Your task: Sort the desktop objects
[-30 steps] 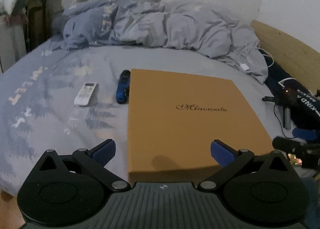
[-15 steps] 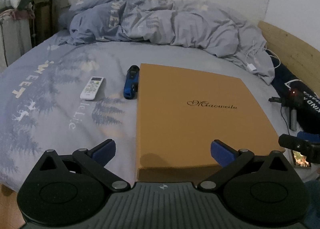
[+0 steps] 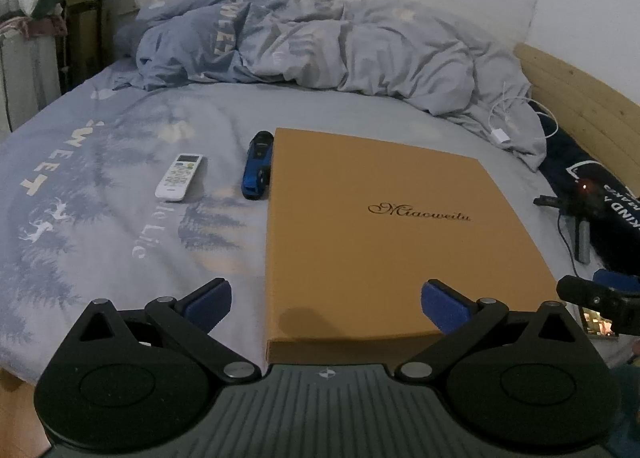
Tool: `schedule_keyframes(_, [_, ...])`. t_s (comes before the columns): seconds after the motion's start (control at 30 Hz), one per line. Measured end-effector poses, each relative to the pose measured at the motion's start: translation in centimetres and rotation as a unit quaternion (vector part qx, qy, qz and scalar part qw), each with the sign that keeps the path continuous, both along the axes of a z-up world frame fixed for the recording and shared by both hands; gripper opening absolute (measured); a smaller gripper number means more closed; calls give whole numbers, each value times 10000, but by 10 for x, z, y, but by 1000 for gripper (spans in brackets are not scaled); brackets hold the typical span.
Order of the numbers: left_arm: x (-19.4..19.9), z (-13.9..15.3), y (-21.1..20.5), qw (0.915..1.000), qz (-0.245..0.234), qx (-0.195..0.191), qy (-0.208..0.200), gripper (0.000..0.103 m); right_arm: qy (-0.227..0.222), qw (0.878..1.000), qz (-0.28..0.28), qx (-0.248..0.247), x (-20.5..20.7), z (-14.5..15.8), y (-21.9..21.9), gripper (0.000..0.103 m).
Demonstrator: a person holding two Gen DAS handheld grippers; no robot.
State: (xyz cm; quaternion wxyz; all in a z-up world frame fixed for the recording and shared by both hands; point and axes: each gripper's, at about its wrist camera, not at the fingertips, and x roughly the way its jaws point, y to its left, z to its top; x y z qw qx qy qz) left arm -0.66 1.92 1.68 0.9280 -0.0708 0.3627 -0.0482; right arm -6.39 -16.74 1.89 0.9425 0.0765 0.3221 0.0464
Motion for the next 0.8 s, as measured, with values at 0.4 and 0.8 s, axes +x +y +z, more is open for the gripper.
schedule_keyframes(0.4, [-3, 2, -2, 9995, -13, -3, -328, 103, 36, 9999, -15, -126, 0, 0, 1, 103])
schedule_keyframes(0.8, [0, -1, -3, 9992, -28, 28, -394, 103, 68, 9998, -33, -187, 0, -1, 3, 103])
